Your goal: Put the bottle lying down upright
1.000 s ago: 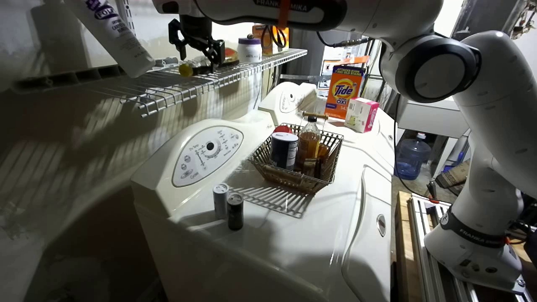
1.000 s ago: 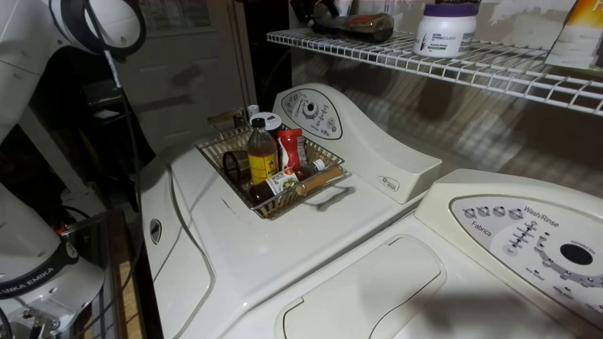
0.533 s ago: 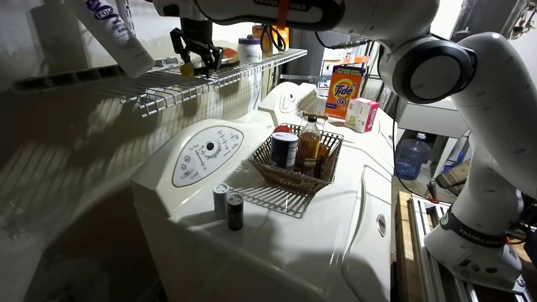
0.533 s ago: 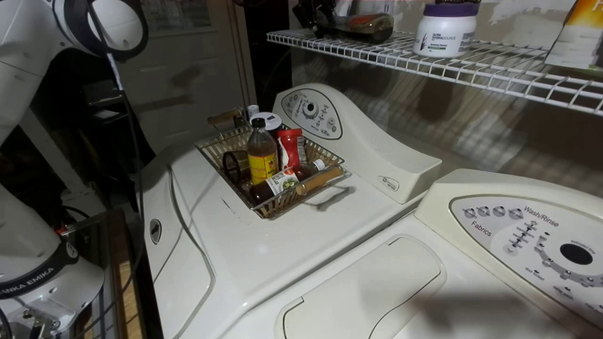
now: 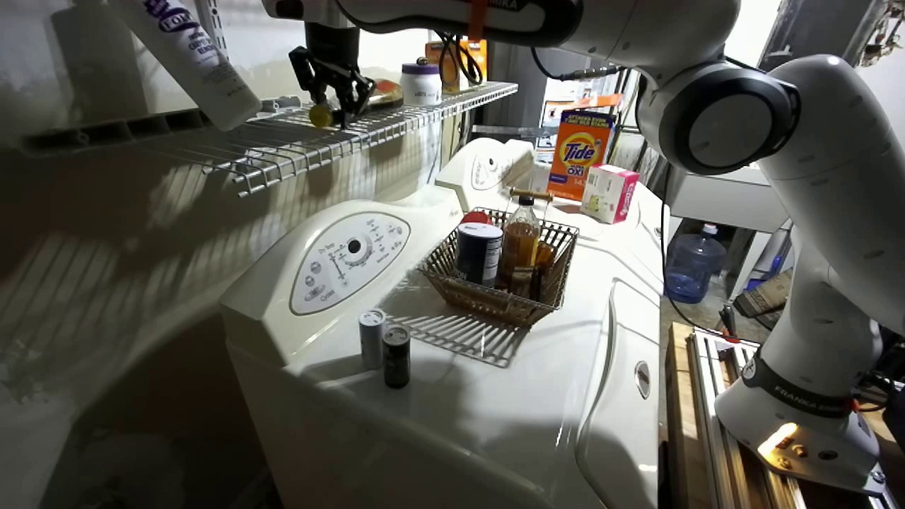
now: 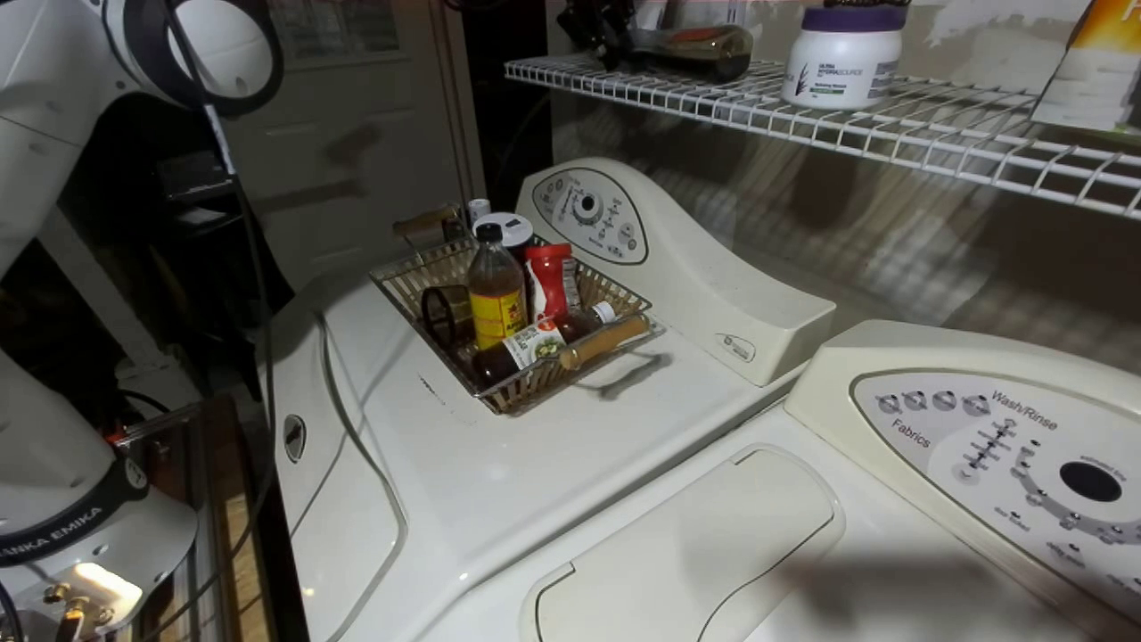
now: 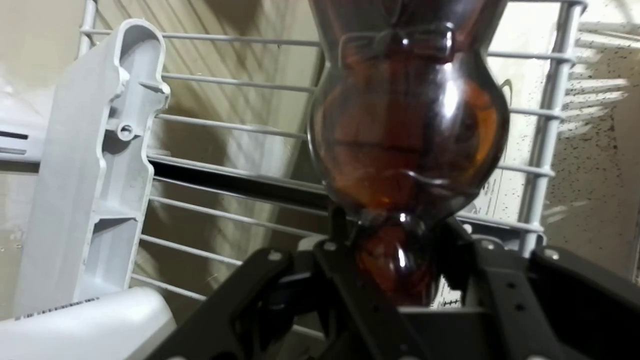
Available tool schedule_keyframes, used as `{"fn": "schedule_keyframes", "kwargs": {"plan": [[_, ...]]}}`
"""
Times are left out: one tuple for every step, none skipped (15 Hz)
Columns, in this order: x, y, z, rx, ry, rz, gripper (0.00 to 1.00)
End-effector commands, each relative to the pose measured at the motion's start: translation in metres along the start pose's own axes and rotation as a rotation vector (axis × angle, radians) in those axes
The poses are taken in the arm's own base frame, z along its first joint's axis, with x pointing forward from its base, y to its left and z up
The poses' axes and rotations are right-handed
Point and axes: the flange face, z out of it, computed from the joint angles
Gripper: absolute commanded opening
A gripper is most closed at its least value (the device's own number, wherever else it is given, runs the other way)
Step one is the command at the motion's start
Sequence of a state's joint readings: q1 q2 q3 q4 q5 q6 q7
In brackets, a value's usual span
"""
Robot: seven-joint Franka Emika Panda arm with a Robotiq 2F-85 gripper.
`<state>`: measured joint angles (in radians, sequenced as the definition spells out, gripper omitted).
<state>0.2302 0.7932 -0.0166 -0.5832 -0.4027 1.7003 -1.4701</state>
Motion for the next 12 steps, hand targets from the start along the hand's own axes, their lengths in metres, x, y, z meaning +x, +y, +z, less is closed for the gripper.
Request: {"fn": "schedule_keyframes", "kwargs": {"plan": [[-0.016,0.001,-0.019,-0.019,0.045,0.079,0.19],[-0.020,0.001,-0.026,-0.023,0.070,0.112,0.19],[-0.024,0.001,-0.031,-0.032,0.090,0.143,0.19],[-0.030,0.002,-0.037,-0.041,0.115,0.181,0.19],[-0.036,0.002,-0.042,-0.047,0.138,0.222,0.19],[-0.042,0.002,-0.048,-0.054,0.162,0.263,0.19],[-0.046,0.001,-0.053,-0.059,0.188,0.304,0.19],[-0.052,0.001,-0.058,-0.058,0.209,0.357,0.19],[-0.056,0.000,-0.061,-0.057,0.238,0.400,0.19],[-0.061,0.001,-0.065,-0.056,0.262,0.449,0.19],[-0.065,0.001,-0.068,-0.060,0.278,0.492,0.19],[-0.069,0.002,-0.069,-0.064,0.296,0.533,0.19]]}}
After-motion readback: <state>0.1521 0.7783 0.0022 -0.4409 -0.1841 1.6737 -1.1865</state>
